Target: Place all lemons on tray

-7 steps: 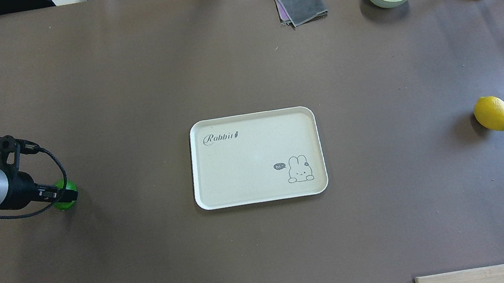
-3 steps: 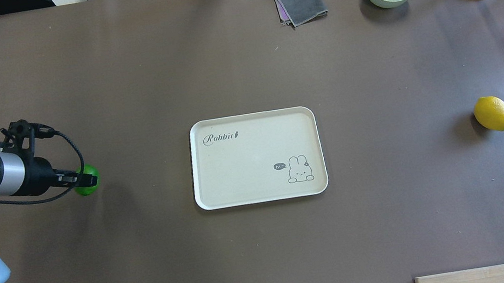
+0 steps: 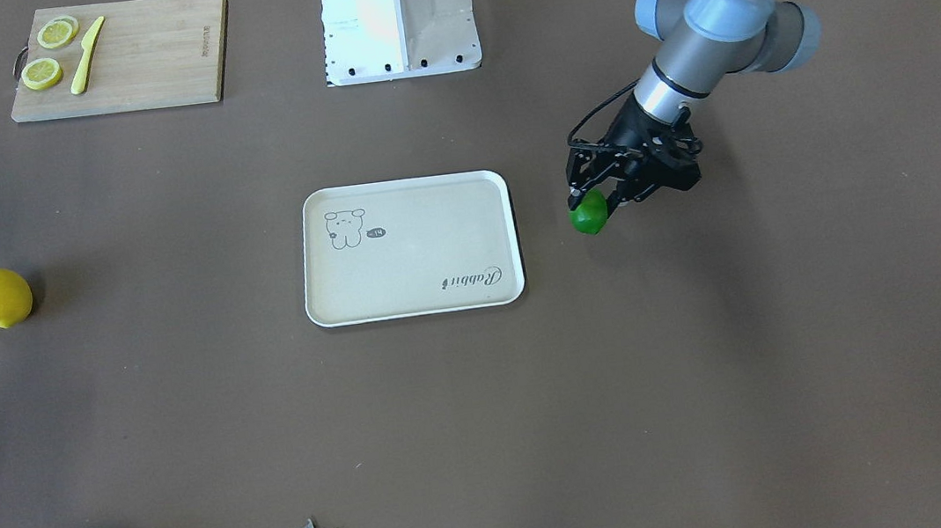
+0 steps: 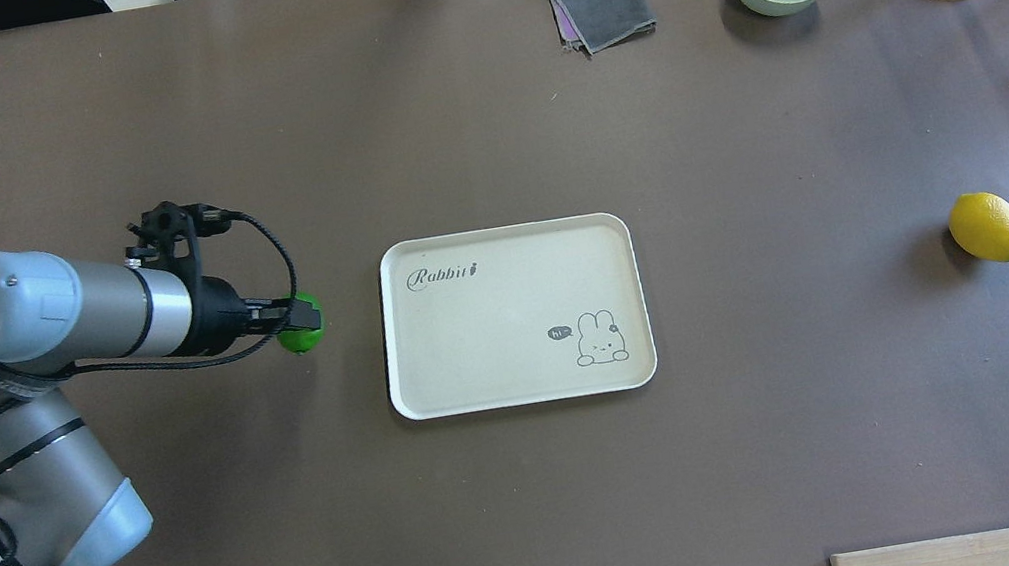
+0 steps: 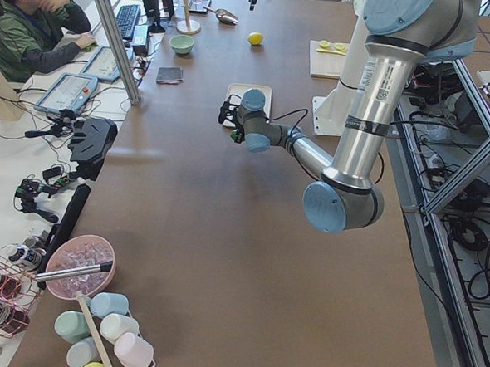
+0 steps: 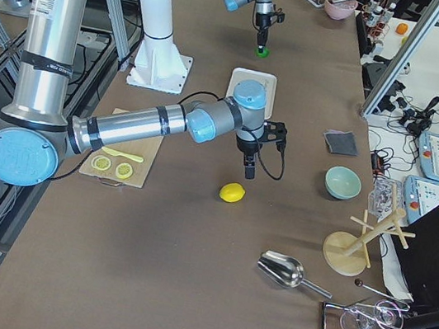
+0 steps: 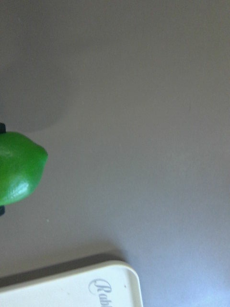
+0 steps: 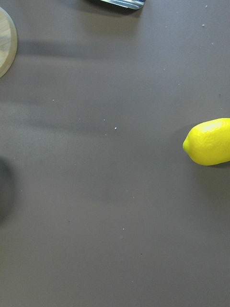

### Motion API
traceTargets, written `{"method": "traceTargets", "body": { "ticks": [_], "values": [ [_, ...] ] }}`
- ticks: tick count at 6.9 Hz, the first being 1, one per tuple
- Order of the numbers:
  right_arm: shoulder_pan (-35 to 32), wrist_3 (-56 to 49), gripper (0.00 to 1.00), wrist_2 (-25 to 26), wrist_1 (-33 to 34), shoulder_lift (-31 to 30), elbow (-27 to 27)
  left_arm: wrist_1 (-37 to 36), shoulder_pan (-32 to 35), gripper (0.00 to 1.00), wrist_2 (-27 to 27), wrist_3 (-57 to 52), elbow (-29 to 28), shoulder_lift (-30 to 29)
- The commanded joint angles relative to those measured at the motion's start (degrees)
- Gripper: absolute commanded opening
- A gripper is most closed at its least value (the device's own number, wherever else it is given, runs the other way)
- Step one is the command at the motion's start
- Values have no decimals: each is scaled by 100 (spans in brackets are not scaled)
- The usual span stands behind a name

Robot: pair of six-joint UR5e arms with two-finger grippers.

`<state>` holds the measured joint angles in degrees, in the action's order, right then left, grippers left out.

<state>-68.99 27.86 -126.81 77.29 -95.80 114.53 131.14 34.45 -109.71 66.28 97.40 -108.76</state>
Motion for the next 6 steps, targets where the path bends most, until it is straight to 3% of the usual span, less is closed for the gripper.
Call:
{"method": "traceTargets", "body": {
  "ticks": [1, 2, 3, 6],
  "values": [
    [0, 0, 100, -1, -12, 0, -9, -621, -525, 0, 580, 551, -229, -950],
    [0, 0, 100, -1, -12, 0, -9, -686, -658, 2, 757, 631, -317, -1094],
    [0, -9, 100, 8, -12, 9, -9, -686, -668, 94, 793, 615, -318, -1095],
    [0, -18, 100, -27, -247, 9, -122, -695, -441, 98, 742, 100, 31, -711]
  ]
}}
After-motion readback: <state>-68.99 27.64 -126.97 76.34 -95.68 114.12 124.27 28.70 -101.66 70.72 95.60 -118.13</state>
